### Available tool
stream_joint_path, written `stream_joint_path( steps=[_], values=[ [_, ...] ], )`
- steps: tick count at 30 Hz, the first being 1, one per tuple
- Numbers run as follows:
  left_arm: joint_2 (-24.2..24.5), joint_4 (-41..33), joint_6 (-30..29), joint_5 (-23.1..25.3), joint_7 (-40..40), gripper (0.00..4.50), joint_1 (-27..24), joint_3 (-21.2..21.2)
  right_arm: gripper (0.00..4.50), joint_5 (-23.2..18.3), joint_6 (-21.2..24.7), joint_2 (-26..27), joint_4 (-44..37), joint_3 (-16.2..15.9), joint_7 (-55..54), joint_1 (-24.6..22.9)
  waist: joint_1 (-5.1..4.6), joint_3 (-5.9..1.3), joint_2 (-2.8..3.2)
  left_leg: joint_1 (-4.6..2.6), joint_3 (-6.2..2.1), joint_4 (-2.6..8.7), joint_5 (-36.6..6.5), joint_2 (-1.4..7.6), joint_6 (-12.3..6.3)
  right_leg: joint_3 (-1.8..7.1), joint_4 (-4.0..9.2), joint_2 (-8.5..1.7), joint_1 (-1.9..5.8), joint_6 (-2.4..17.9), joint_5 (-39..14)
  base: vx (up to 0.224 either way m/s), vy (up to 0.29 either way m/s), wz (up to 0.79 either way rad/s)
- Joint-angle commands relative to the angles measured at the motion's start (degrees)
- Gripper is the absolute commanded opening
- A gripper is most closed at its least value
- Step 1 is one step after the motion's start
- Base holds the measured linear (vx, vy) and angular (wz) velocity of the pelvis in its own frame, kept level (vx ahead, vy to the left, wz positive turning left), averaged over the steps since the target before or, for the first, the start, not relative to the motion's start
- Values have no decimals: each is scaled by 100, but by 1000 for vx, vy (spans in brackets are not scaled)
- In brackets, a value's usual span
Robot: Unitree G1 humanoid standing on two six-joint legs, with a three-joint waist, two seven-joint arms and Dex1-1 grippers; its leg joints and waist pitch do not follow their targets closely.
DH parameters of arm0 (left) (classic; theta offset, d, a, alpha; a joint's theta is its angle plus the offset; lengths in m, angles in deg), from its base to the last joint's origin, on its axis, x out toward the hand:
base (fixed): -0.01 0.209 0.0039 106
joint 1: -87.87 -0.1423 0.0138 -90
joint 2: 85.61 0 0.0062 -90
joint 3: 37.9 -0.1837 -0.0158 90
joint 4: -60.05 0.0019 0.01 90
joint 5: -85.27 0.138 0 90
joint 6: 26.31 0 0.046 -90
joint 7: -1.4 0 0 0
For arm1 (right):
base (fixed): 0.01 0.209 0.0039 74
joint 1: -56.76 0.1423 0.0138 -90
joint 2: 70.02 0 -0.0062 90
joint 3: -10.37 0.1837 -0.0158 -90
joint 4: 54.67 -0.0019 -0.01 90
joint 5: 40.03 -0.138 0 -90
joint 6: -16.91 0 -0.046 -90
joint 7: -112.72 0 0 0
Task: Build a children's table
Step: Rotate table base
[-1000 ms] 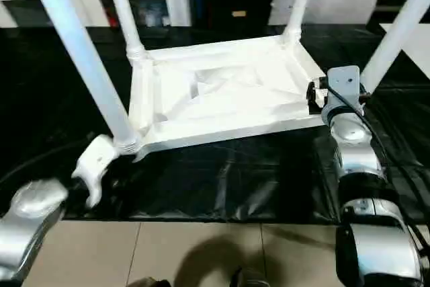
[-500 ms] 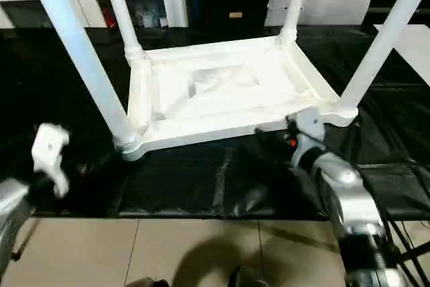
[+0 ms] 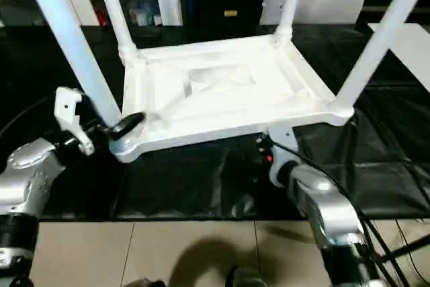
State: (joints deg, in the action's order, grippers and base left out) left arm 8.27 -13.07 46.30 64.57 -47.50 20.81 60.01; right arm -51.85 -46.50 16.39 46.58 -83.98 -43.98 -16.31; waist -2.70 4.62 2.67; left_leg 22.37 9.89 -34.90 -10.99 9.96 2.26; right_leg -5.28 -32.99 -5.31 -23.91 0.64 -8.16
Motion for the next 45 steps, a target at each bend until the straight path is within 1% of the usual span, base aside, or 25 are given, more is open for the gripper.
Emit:
stream_joint_path(
  steps=[1, 2, 3, 4, 7, 8, 9, 11, 14, 17, 20, 22, 23, 25, 29, 30, 32, 34, 35, 36, 37, 38, 42, 43, 45],
  values=[
    [-27, -302, -304, -382, -526, 442, -59, -180, 450, 130, -94, 60, 188, -1, -158, 133, 63, -454, -87, -69, -57, 420, -927, 255, -470, 283, 306, -297, 307, 1401, -1334, 0, 0, 0],
    [-45, -353, -415, -498, -642, 442, -87, -212, 450, 126, -104, 91, 220, 16, -199, 164, 76, -461, -77, -75, -52, 409, -837, 254, -506, 286, 284, -300, 315, 1441, -1215, 0, 0, 0],
    [-20, -459, -599, -625, -849, 442, -154, -313, 450, 133, -127, 137, 266, 32, -238, 203, 121, -468, -90, -83, -40, 404, -690, 262, -568, 290, 256, -309, 332, 1498, -1081, 0, 0, 0],
    [2, -498, -664, -663, -945, 442, -182, -368, 450, 143, -138, 154, 283, 34, -248, 218, 154, -457, -86, -92, -29, 410, -689, 261, -604, 288, 277, -292, 326, 1489, -1115, 0, 0, 0],
    [135, -769, -949, -798, -1307, 442, -354, -629, 450, 194, -203, 209, 399, 27, -267, 296, 179, -444, -98, -93, -36, 429, -808, 274, -541, 293, 271, -306, 345, 1450, -1293, 0, 0, 0],
    [203, -941, -1088, -873, -1437, 442, -444, -736, 450, 218, -258, 223, 452, 9, -245, 336, 164, -433, -103, -113, -33, 432, -998, 277, -444, 298, 292, -301, 334, 1385, -1535, 0, 0, 0],
    [316, -1289, -1307, -1016, -1617, 442, -616, -886, 450, 245, -300, 255, 501, -6, -233, 387, 164, -422, -90, -105, -36, 440, -1041, 269, -414, 295, 307, -303, 341, 1356, -1646, 0, 0, 0],
    [399, -1705, -1584, -1212, -1729, 442, -791, -1032, 450, 272, -384, 283, 517, -51, -168, 429, 126, -418, -97, -97, -42, 454, -1132, 278, -311, 297, 298, -293, 352, 1289, -1790, 0, 0, 0],
    [443, -2126, -1786, -1351, -1754, 442, -919, -1185, 450, 304, -420, 333, 523, -118, -142, 462, 87, -409, -102, -120, -35, 446, -1262, 265, -280, 301, 333, -282, 332, 1232, -1981, 0, 0, 0],
    [364, -2454, -1877, -1383, -1694, 442, -971, -1357, 450, 357, -479, 440, 569, -261, -50, 525, 32, -399, -144, -92, -48, 453, -1309, 264, -261, 292, 354, -270, 341, 1122, -2178, 0, 0, 0],
    [265, -2440, -1850, -1347, -1629, 442, -953, -1394, 450, 397, -538, 504, 636, -355, -11, 578, -14, -393, -135, -83, -55, 450, -1396, 252, -235, 282, 369, -270, 335, 1074, -2292, 0, 0, 0],
    [122, -2375, -1724, -1189, -1432, 442, -910, -1472, 450, 470, -629, 612, 748, -460, 48, 673, -49, -405, -155, -75, -56, 437, -1405, 242, -219, 279, 381, -267, 342, 1037, -2336, 0, 0, 0],
    [51, -2329, -1674, -1109, -1329, 442, -885, -1528, 450, 520, -681, 698, 830, -516, 81, 745, -50, -414, -131, -95, -57, 434, -1404, 246, -221, 282, 383, -269, 333, 1031, -2341, 0, 0, 0],
    [-123, -2191, -1529, -936, -1142, 442, -809, -1626, 450, 597, -800, 890, 984, -632, 113, 888, -71, -409, -134, -87, -63, 433, -1464, 244, -216, 270, 396, -263, 332, 1018, -2393, 0, 0, 0],
    [-371, -2093, -1458, -874, -921, 442, -657, -1693, 450, 677, -935, 1124, 1215, -758, 138, 1034, -104, -419, -130, -93, -73, 431, -1546, 248, -186, 263, 400, -259, 329, 1000, -2391, 0, 0, 0],
    [-466, -2041, -1405, -835, -880, 442, -578, -1755, 450, 677, -997, 1220, 1374, -777, 118, 1117, -110, -437, -130, -79, -82, 431, -1513, 249, -179, 265, 379, -267, 352, 1022, -2305, 0, 0, 0],
    [-551, -1990, -1340, -792, -828, 442, -520, -1794, 450, 716, -1050, 1287, 1507, -767, 94, 1184, -139, -440, -138, -76, -87, 426, -1592, 246, -171, 253, 392, -269, 348, 1025, -2354, 0, 0, 0],
    [-605, -1951, -1301, -764, -824, 442, -472, -1829, 450, 695, -1080, 1353, 1599, -719, 110, 1230, -121, -456, -126, -92, -77, 417, -1491, 255, -200, 273, 376, -268, 335, 1101, -2106, 0, 0, 0],
    [-677, -1882, -1214, -704, -799, 442, -416, -1858, 450, 695, -1124, 1417, 1708, -662, 116, 1281, -128, -464, -120, -71, -78, 424, -1420, 256, -233, 269, 352, -262, 358, 1157, -1938, 0, 0, 0],
    [-706, -1855, -1192, -691, -794, 442, -391, -1870, 450, 710, -1145, 1427, 1742, -657, 136, 1294, -127, -465, -126, -72, -77, 425, -1412, 254, -242, 267, 350, -257, 358, 1174, -1893, 0, 0, 0],
    [-758, -1795, -1135, -646, -772, 442, -336, -1896, 450, 734, -1180, 1443, 1795, -653, 157, 1311, -112, -477, -106, -84, -76, 415, -1358, 259, -255, 270, 332, -266, 362, 1226, -1768, 0, 0, 0],
    [-803, -1735, -1056, -583, -732, 442, -294, -1913, 450, 752, -1209, 1453, 1832, -650, 162, 1319, -110, -482, -121, -72, -71, 411, -1305, 254, -276, 268, 328, -266, 375, 1266, -1676, 0, 0, 0],
    [-983, -1558, -854, -458, -618, 442, -166, -1954, 450, 778, -1324, 1493, 1969, -625, 183, 1335, -88, -506, -122, -70, -64, 394, -1147, 257, -348, 269, 307, -272, 394, 1331, -1451, 0, 0, 0],
    [-1095, -1355, -578, -283, -467, 442, -80, -1943, 450, 828, -1381, 1491, 2052, -610, 98, 1351, -88, -500, -110, -65, -58, 385, -1120, 247, -402, 259, 325, -264, 387, 1352, -1440, 0, 0, 0],
    [-1172, -1202, -382, -169, -326, 442, -12, -1907, 450, 845, -1404, 1482, 2090, -581, 34, 1356, -80, -501, -119, -74, -56, 384, -1160, 251, -399, 258, 336, -267, 392, 1346, -1489, 0, 0, 0]
  ],
)
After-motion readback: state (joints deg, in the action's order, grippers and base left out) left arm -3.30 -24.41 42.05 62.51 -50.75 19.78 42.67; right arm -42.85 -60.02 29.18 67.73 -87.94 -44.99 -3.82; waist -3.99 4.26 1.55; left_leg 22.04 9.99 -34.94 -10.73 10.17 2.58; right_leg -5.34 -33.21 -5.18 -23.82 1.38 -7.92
